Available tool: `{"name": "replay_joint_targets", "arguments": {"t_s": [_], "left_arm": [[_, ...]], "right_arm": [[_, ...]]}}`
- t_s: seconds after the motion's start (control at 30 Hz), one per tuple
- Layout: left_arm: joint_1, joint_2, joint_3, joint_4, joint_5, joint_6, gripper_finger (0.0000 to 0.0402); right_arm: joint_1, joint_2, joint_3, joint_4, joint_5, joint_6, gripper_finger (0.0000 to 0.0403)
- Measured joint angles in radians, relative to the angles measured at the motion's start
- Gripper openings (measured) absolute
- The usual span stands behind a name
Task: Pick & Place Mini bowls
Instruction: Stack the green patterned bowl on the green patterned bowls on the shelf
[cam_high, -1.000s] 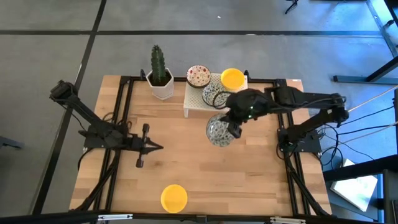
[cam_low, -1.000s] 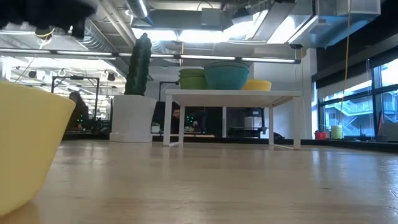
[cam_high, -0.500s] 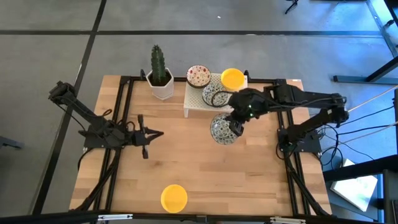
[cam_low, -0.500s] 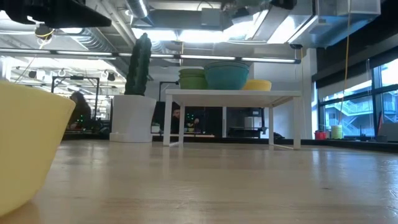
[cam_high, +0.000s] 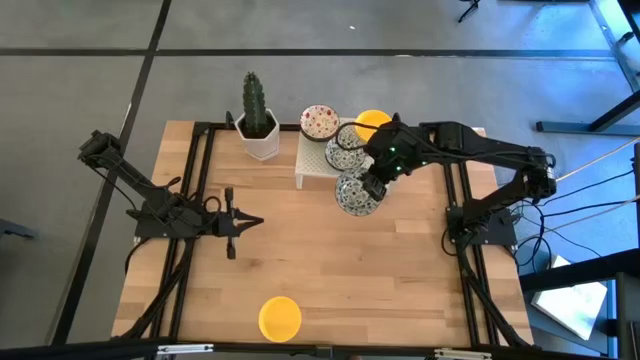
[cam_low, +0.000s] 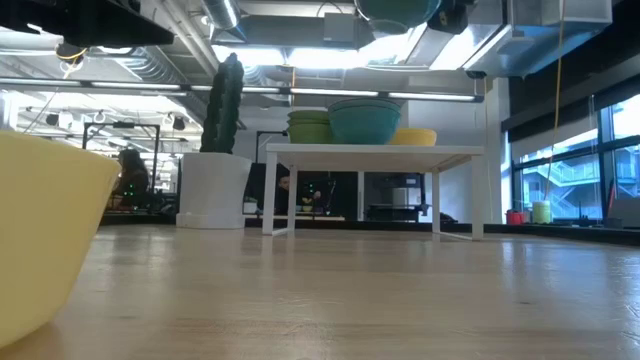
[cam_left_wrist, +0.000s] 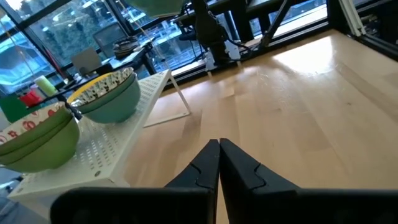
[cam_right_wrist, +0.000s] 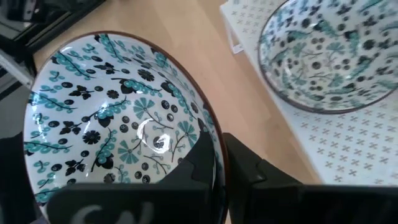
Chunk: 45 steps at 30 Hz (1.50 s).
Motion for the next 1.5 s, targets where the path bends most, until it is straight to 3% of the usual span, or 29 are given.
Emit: {"name": "replay_joint_targets", "arguments": {"t_s": [0.27, 0.63, 1.03, 1.5], "left_arm": [[0.0, 0.0, 0.0, 0.002, 0.0, -0.059, 0.0006], [0.0, 0.0, 0.0, 0.002, 0.084, -0.083, 0.0006], [0.0, 0.0, 0.0, 0.002, 0.116, -0.083, 0.0008], [0.0, 0.0, 0.0, -0.01, 0.179, -0.097, 0.0006]], "right_arm": [[-0.13, 0.001, 0.0, 0.097, 0.023, -0.009, 0.0017], [-0.326, 0.114, 0.06, 0.129, -0.094, -0.055, 0.0017], [-0.4, 0.431, 0.472, -0.281, -0.095, -0.144, 0.0017], [-0.408, 0.497, 0.493, -0.303, -0.098, -0.169, 0.0017]]}}
